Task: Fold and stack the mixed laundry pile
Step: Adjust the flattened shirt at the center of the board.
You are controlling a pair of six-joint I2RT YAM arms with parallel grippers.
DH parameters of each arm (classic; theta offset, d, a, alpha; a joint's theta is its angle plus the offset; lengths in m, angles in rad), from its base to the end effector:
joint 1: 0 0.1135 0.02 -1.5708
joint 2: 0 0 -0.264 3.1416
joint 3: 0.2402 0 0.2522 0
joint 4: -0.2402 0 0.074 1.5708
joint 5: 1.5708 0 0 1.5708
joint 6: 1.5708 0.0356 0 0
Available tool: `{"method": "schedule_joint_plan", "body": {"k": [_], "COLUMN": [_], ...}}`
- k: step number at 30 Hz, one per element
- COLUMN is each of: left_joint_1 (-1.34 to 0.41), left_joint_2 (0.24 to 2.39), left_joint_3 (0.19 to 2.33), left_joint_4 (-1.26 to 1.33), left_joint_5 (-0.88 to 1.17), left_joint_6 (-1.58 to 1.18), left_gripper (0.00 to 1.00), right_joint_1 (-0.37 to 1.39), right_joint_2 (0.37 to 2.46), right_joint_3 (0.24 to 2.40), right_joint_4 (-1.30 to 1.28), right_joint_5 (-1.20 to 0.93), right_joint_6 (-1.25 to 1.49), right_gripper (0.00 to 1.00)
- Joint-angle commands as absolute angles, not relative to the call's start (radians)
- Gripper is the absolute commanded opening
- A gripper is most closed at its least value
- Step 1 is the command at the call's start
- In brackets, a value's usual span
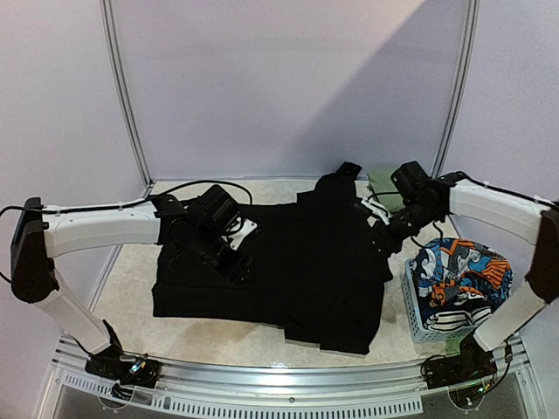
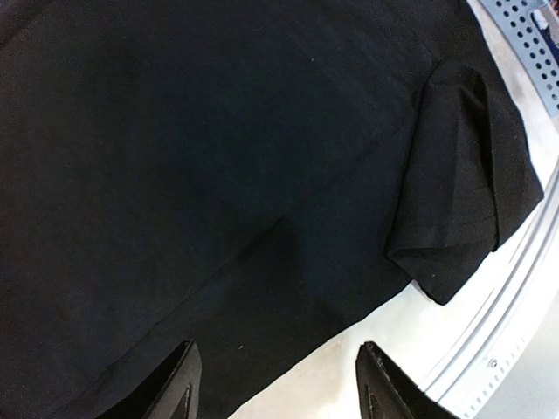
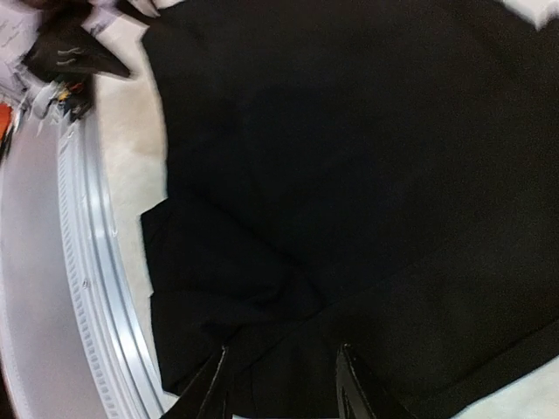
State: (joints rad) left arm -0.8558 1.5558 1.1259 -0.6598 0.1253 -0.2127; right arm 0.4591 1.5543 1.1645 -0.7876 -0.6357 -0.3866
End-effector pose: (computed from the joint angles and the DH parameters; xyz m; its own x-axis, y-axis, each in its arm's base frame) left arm 0.2027 -0.2402 0.2330 -0.7342 0.5262 -0.4289 0.6467 0.7344 -0.2060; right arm 0.2635 0.1538 0.2451 -0.5555 -0.6130 -0.5618 -0.8314 0.4204 0.3634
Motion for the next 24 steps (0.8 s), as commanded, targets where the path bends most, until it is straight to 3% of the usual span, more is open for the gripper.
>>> {"method": "schedule_joint_plan", "body": {"k": [1,7,15,24], "left_joint_1": [-0.882,-1.001,-1.038,-1.039], "left_joint_2": [1.584,1.613,1.584,1.532], "left_joint_3": [1.072,1.044,0.983,0.926], "left_joint_4": [-0.541,-0.356,-0.260,-0.256], "left_joint_5": [0.213,0.241,0.164,0.126], "left_joint_6": [-0.253,-0.317,-0.423,-0.428], "left_gripper": [0.61,0.61,0.61,0.61], "right_joint_1": [0.546,0.755,0.807,0.830], "right_joint_2": [1.364,1.399,1.641,1.675], "right_joint_3": [1.061,0.913,0.949,0.973], "right_joint_4": [-0.952,-0.894,-0.883,-0.879], "right_joint_5": [-0.645,-0.458,-0.506,-0.563], "right_joint_6": [-0.596,-0.677,-0.596,-0.565], "right_gripper": [0.40,0.45,0.54,0.48]}}
